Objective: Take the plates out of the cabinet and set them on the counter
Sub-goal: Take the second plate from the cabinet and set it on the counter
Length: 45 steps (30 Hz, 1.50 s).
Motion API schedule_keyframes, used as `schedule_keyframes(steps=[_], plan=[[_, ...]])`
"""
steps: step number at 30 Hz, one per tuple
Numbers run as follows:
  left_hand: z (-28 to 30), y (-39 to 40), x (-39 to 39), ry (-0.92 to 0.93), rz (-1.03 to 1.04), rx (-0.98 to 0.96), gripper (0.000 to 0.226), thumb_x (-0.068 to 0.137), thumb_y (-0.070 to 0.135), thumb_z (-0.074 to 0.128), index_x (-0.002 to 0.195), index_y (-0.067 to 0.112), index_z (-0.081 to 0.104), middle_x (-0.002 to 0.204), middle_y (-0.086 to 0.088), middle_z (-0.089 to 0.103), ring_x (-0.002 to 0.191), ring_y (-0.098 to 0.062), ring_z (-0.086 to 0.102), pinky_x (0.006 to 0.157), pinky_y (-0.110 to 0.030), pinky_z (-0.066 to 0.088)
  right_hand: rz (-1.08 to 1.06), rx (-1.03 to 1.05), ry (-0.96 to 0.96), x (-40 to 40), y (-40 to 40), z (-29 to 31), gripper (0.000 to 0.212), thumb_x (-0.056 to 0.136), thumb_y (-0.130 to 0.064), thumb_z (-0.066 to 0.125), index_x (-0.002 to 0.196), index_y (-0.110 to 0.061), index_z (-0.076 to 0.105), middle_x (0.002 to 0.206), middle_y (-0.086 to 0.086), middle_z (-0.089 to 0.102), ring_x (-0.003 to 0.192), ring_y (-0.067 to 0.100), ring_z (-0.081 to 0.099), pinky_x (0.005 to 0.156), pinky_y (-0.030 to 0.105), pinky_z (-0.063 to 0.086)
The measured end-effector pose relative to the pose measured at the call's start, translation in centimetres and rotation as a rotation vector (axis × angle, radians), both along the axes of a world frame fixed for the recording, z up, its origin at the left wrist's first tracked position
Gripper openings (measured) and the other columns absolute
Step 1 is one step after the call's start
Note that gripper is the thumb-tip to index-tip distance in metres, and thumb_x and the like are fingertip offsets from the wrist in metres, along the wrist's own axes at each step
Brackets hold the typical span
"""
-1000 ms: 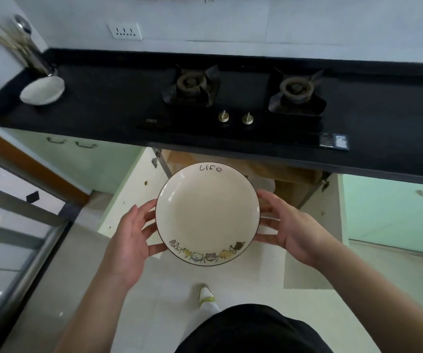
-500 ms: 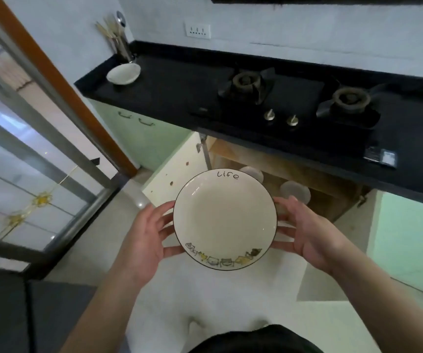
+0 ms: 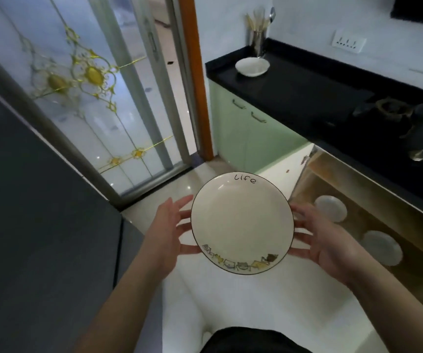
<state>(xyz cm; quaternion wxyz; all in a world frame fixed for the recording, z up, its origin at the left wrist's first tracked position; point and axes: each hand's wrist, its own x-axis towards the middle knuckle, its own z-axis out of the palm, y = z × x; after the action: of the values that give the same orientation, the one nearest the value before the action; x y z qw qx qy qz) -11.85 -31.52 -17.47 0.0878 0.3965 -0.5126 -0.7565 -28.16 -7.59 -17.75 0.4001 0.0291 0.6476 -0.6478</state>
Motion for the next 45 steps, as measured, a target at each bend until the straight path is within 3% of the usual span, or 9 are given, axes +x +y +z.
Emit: schedule_keyframes(steps=[3, 7, 11, 22, 29, 34, 38, 42, 45], plan=[[-0.2, -3.5, 1.4, -0.024, -0.032, -0.080, 0.046, 0.106, 0.047, 0.024, 0.123, 0.033, 0.065, 0.125, -0.006, 0.064, 0.112, -0.025, 0.062, 0.061, -0.044, 0.060, 0.025, 0.022, -0.010, 0.9, -3.8, -0.2, 0.036, 0.100, -0.044, 0.045, 0.119, -0.019, 0.063, 0.117, 0.014, 0.063, 0.103, 0.033, 0.065, 0.069, 0.045, 0.060], [-0.2, -6.7, 1.4, -0.034, -0.008, -0.036, 0.059, 0.102, 0.056, 0.020, 0.117, 0.030, 0.071, 0.122, -0.007, 0.064, 0.113, -0.028, 0.060, 0.072, -0.055, 0.060, 0.012, 0.020, -0.030, 1.1, -7.2, -0.6, 0.039, 0.099, -0.048, 0.044, 0.119, -0.020, 0.064, 0.116, 0.014, 0.064, 0.102, 0.032, 0.066, 0.067, 0.045, 0.060], [-0.7, -9.0, -0.7, -0.040, -0.055, -0.025, 0.057, 0.103, 0.055, 0.020, 0.115, 0.031, 0.071, 0.123, -0.008, 0.064, 0.114, -0.028, 0.059, 0.066, -0.049, 0.060, -0.013, 0.032, -0.035, -0.4, -8.5, -0.7, 0.036, 0.099, -0.049, 0.045, 0.112, -0.023, 0.066, 0.114, 0.014, 0.064, 0.101, 0.033, 0.066, 0.066, 0.045, 0.060], [-0.9, -12.9, -13.6, -0.080, -0.108, -0.013, 0.049, 0.103, 0.053, 0.027, 0.105, 0.038, 0.074, 0.120, -0.005, 0.068, 0.110, -0.029, 0.063, 0.063, -0.049, 0.059, -0.066, -0.034, -0.014, -11.4, -11.0, -0.9, 0.031, 0.097, -0.048, 0.049, 0.103, -0.029, 0.073, 0.111, 0.013, 0.066, 0.085, 0.025, 0.073, 0.062, 0.041, 0.059], [-0.3, -17.7, -16.7, -0.093, -0.011, 0.018, 0.049, 0.101, 0.047, 0.025, 0.118, 0.034, 0.069, 0.122, -0.006, 0.067, 0.114, -0.029, 0.061, 0.078, -0.058, 0.057, 0.031, -0.036, -0.074, -17.1, -17.4, -0.7, 0.024, 0.093, -0.040, 0.056, 0.091, -0.028, 0.076, 0.108, 0.012, 0.067, 0.083, 0.023, 0.073, 0.062, 0.040, 0.059], [-0.4, -22.3, -18.9, -0.104, 0.046, -0.012, 0.045, 0.100, 0.041, 0.028, 0.121, 0.027, 0.066, 0.119, -0.007, 0.067, 0.111, -0.029, 0.062, 0.073, -0.054, 0.059, 0.062, -0.013, -0.050, -19.5, -23.2, -1.4, 0.025, 0.094, -0.042, 0.055, 0.090, -0.031, 0.076, 0.102, 0.009, 0.069, 0.086, 0.025, 0.072, 0.063, 0.039, 0.058], [-0.9, -27.5, -21.9, -0.102, 0.007, -0.005, 0.046, 0.101, 0.038, 0.024, 0.120, 0.026, 0.065, 0.122, -0.006, 0.066, 0.113, -0.028, 0.060, 0.079, -0.058, 0.057, 0.062, -0.030, -0.017, -21.8, -28.2, -1.8, 0.028, 0.096, -0.039, 0.052, 0.085, -0.031, 0.077, 0.087, 0.004, 0.074, 0.082, 0.022, 0.073, 0.062, 0.038, 0.059], [-1.0, -32.6, -25.2, -0.088, -0.057, 0.009, 0.051, 0.102, 0.040, 0.020, 0.123, 0.023, 0.063, 0.124, -0.009, 0.063, 0.115, -0.030, 0.058, 0.085, -0.062, 0.054, -0.007, -0.017, -0.004, -23.7, -32.8, -2.0, 0.025, 0.096, -0.036, 0.052, 0.101, -0.024, 0.073, 0.105, 0.015, 0.067, 0.090, 0.028, 0.072, 0.064, 0.041, 0.059], [-0.8, -37.0, -28.1, -0.070, -0.099, 0.026, 0.051, 0.101, 0.040, 0.022, 0.119, 0.023, 0.066, 0.121, -0.010, 0.065, 0.112, -0.032, 0.059, 0.078, -0.057, 0.056, -0.046, 0.027, 0.013, -25.3, -36.7, -1.6, 0.026, 0.097, -0.036, 0.049, 0.109, -0.022, 0.068, 0.114, 0.016, 0.063, 0.093, 0.029, 0.069, 0.062, 0.037, 0.058]])
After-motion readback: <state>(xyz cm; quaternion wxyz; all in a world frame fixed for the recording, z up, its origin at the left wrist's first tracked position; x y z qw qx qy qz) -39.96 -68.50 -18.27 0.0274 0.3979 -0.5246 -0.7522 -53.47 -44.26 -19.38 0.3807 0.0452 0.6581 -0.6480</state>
